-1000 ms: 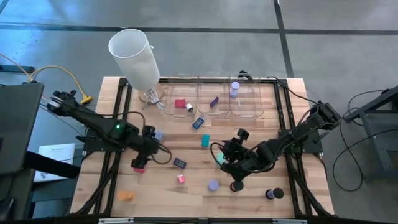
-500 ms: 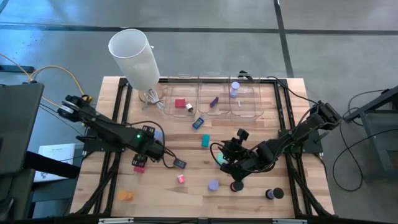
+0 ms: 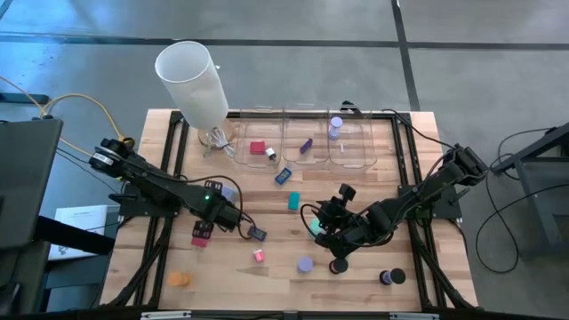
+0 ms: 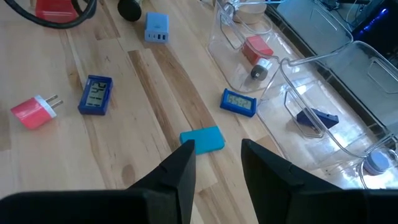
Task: Pick & Place Office items
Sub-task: Put the light green hourglass into the right transparent bin
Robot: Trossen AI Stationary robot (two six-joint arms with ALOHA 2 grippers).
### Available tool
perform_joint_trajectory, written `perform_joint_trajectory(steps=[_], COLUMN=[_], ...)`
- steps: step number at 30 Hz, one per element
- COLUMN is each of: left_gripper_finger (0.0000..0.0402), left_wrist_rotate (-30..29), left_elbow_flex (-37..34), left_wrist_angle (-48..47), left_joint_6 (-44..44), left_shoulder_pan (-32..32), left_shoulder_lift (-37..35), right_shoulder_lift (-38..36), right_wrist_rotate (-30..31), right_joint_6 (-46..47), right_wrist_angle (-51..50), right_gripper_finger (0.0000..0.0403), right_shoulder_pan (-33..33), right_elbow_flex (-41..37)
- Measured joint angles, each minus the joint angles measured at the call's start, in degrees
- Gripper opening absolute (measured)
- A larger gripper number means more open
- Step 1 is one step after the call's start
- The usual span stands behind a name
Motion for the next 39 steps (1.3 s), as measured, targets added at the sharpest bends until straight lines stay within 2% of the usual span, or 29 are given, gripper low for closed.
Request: perform_joint_trajectory(steps=[6, 13, 19, 27, 33, 39], left_gripper_finger=[0.0342, 0.0342, 0.0342, 0.0342, 0.0342, 0.0342], left_wrist_rotate=[3.66, 3.87, 2.31, 1.64, -3.97, -4.58], left_elbow_flex=[-0.01, -0.02, -0.02, -0.02, -0.12, -0.28], left_wrist_angle=[3.23, 5.95, 6.26, 3.86, -1.49, -3.19], left_joint_6=[-6.68, -7.33, -0.96, 3.07, 3.40, 3.40], left_shoulder_pan=[0.00, 0.00, -0.04, -1.41, -1.71, -0.43], left_shoulder_lift=[0.01, 0.00, 0.00, 0.00, -0.02, -0.02], right_shoulder_lift=[0.00, 0.00, 0.00, 0.00, 0.00, 0.00], right_wrist_rotate=[0.01, 0.01, 0.01, 0.01, 0.01, 0.01], right_joint_6=[-0.01, -0.01, -0.01, -0.01, -0.01, -0.01], right_wrist_angle=[0.00, 0.00, 0.00, -0.02, -0.02, -0.02], right_gripper_finger=[0.0116, 0.0116, 0.0116, 0.0116, 0.0116, 0.0116], right_shoulder_pan=[0.00, 0.00, 0.00, 0.00, 0.00, 0.00], right_elbow_flex=[-0.02, -0.02, -0.02, -0.04, -0.04, -0.04])
